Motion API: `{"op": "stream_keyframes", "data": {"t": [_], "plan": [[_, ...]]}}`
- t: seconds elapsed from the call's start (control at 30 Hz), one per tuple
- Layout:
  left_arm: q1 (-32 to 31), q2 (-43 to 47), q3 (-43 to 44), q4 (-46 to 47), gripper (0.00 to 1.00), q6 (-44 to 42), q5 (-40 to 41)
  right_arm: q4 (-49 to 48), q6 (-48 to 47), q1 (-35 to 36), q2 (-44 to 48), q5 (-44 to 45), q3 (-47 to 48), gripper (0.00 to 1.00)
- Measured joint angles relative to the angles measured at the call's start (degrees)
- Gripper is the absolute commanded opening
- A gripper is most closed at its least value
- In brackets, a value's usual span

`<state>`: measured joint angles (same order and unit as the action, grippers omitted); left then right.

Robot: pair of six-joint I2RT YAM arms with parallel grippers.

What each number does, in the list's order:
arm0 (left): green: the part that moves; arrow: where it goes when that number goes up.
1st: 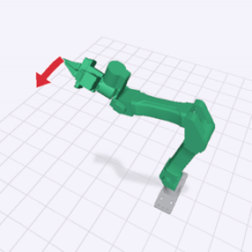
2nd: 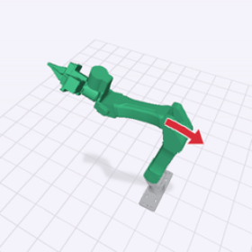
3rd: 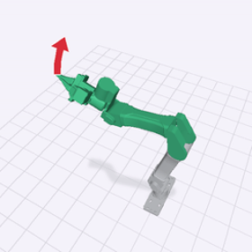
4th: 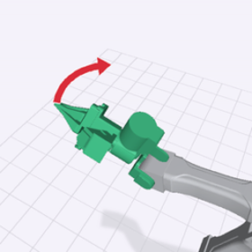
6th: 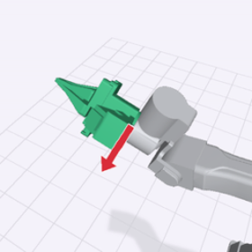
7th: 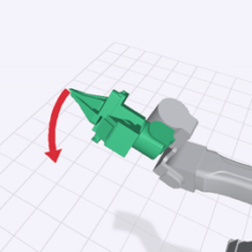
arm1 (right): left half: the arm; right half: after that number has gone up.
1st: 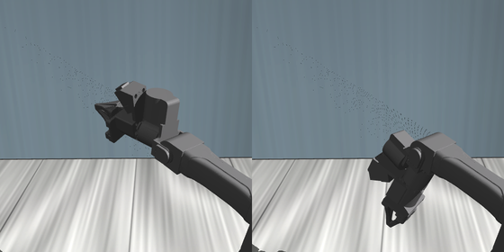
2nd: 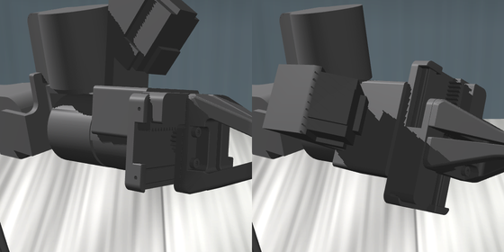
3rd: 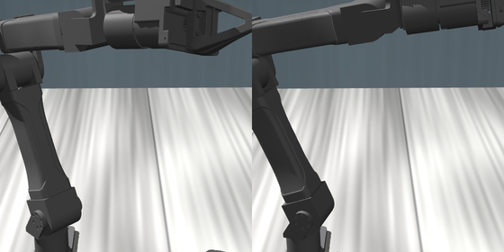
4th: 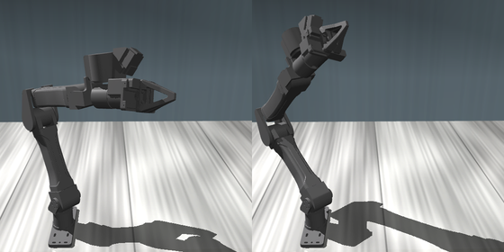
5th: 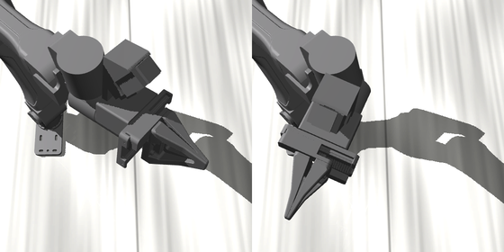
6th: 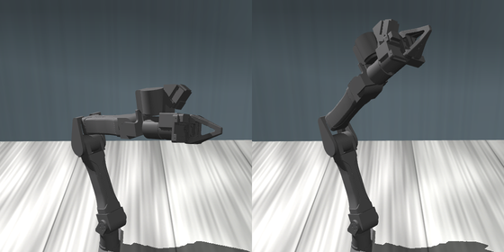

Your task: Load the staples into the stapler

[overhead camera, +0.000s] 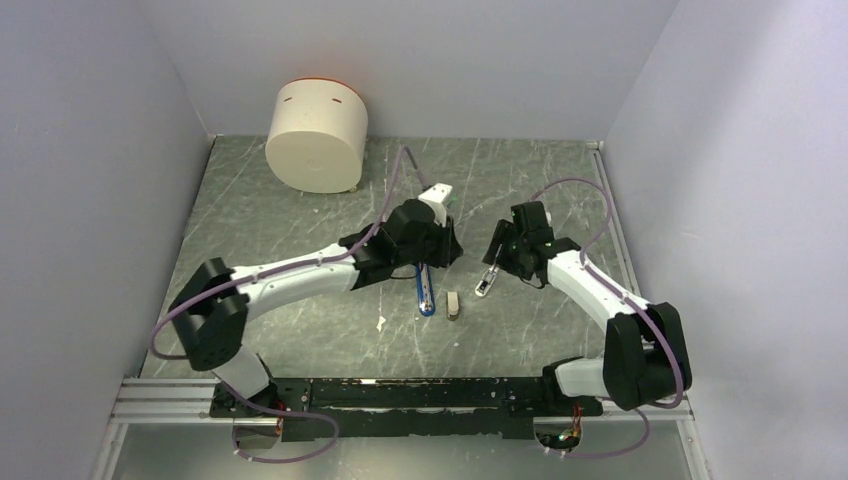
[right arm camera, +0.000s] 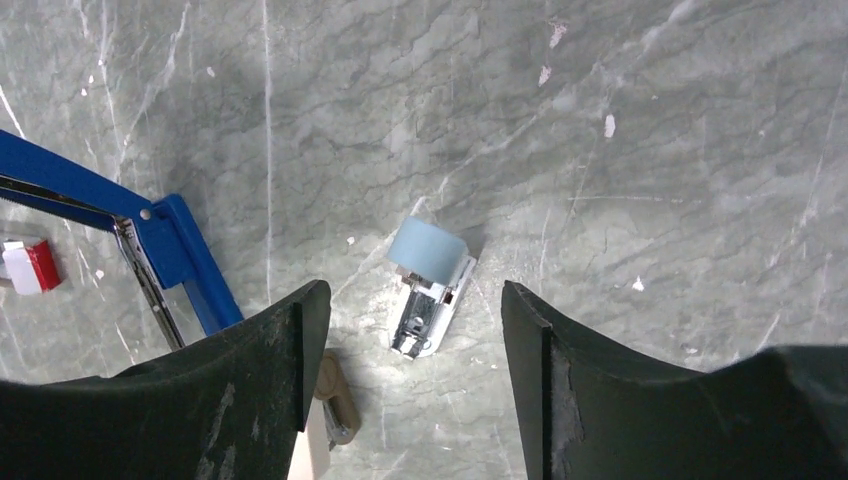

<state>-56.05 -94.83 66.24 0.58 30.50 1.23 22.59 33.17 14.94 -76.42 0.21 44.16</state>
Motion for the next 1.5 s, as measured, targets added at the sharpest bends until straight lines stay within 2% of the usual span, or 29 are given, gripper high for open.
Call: {"op": "stream_keyframes", "data": {"t": [0.27,0.4,0.67,0.87,1.17,1.3,1.5], "plan": [[0.0,10.8,-3.1,-5.1,0.47,-0.9,9.6,0.5,6.9,7.8,2.4,8.9,-2.1,0.72],[0.0,13.9,-5.5,-7.1,0.52,-0.5,11.7,0.7,8.4,10.3,1.3,11.1,-2.1,0.68],[0.9,15.7,-9.1,-9.7,0.56,1.5,11.6,1.7,9.8,12.2,-4.9,12.8,-0.7,0.65],[1.9,16.2,-11.6,-10.2,0.58,2.8,9.7,1.7,10.3,13.7,-7.2,13.5,0.2,0.59],[3.4,16.7,-12.7,-10.2,0.58,3.4,7.8,1.9,9.5,14.8,-11.2,15.9,1.1,0.35],[4.0,16.7,-12.7,-10.3,0.58,3.4,7.3,1.9,8.0,15.0,-11.9,17.4,1.7,0.34],[4.3,16.7,-13.1,-10.2,0.57,3.4,6.8,1.0,0.4,14.6,-12.9,16.5,2.5,0.33]]}}
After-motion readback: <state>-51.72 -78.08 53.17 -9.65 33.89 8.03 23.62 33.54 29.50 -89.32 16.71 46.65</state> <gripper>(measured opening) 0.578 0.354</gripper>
